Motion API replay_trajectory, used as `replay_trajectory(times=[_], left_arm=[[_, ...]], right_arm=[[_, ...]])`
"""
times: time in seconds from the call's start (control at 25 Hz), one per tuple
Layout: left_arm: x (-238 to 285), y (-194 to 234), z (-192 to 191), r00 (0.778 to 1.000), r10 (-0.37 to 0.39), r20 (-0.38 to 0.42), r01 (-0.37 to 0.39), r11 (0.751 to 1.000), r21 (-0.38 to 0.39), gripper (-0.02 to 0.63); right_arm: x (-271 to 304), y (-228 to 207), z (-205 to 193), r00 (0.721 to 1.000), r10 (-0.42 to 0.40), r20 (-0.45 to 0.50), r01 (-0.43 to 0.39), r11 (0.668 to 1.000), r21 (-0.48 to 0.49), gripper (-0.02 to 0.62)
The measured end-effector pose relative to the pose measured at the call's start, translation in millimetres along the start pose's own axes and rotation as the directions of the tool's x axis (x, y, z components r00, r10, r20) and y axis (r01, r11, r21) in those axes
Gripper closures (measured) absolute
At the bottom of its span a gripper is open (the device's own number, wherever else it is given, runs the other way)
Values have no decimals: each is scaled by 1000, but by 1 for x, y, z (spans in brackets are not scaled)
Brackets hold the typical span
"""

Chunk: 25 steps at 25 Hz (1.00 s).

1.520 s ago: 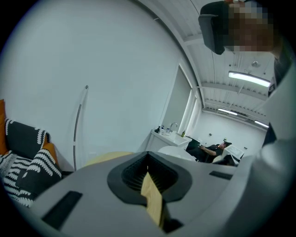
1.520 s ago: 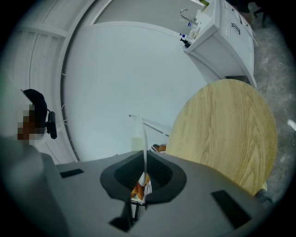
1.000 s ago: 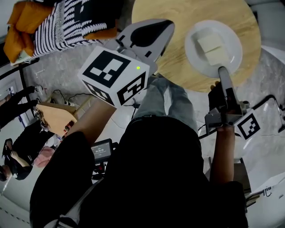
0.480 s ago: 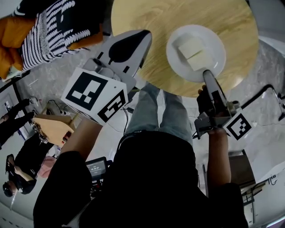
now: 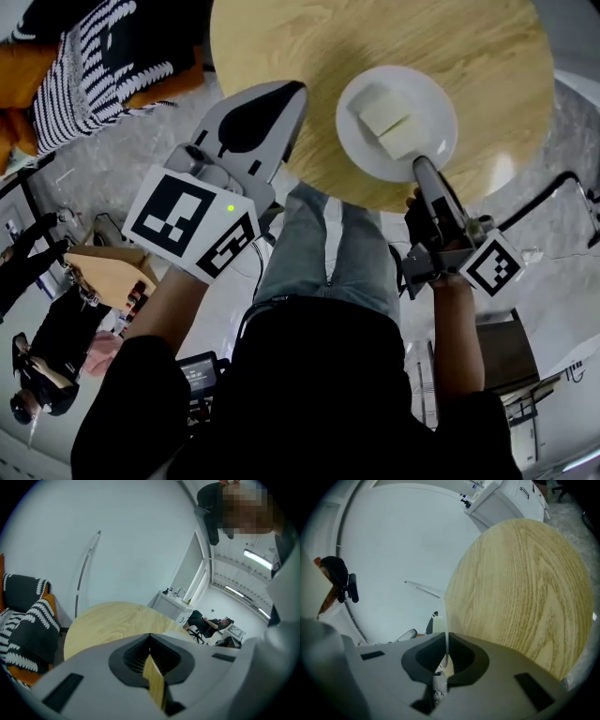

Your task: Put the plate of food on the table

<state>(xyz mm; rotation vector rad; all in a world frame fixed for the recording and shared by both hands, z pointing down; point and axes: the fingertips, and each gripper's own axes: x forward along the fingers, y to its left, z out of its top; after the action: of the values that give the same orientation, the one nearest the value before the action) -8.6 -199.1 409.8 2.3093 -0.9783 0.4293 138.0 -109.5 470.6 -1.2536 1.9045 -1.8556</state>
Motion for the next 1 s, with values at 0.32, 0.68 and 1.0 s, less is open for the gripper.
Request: replay_trajectory(times=[0.32,0.68,1.0], left_arm=[[-3,-1,-15,1000,1,-24,-2,999,-33,598],[-2,1,-21,999,14,-37,-16,999,-48,598],[-1,-4,-19,1000,6,-27,-8,999,-53,598]], right_arm=[[1,-4,-2,999,-22,-26,22,1000,3,577],[1,-13,-3,998,-45,-47,46,999,25,577],[0,-15,-7,995,-68,-67,71,997,40,577]])
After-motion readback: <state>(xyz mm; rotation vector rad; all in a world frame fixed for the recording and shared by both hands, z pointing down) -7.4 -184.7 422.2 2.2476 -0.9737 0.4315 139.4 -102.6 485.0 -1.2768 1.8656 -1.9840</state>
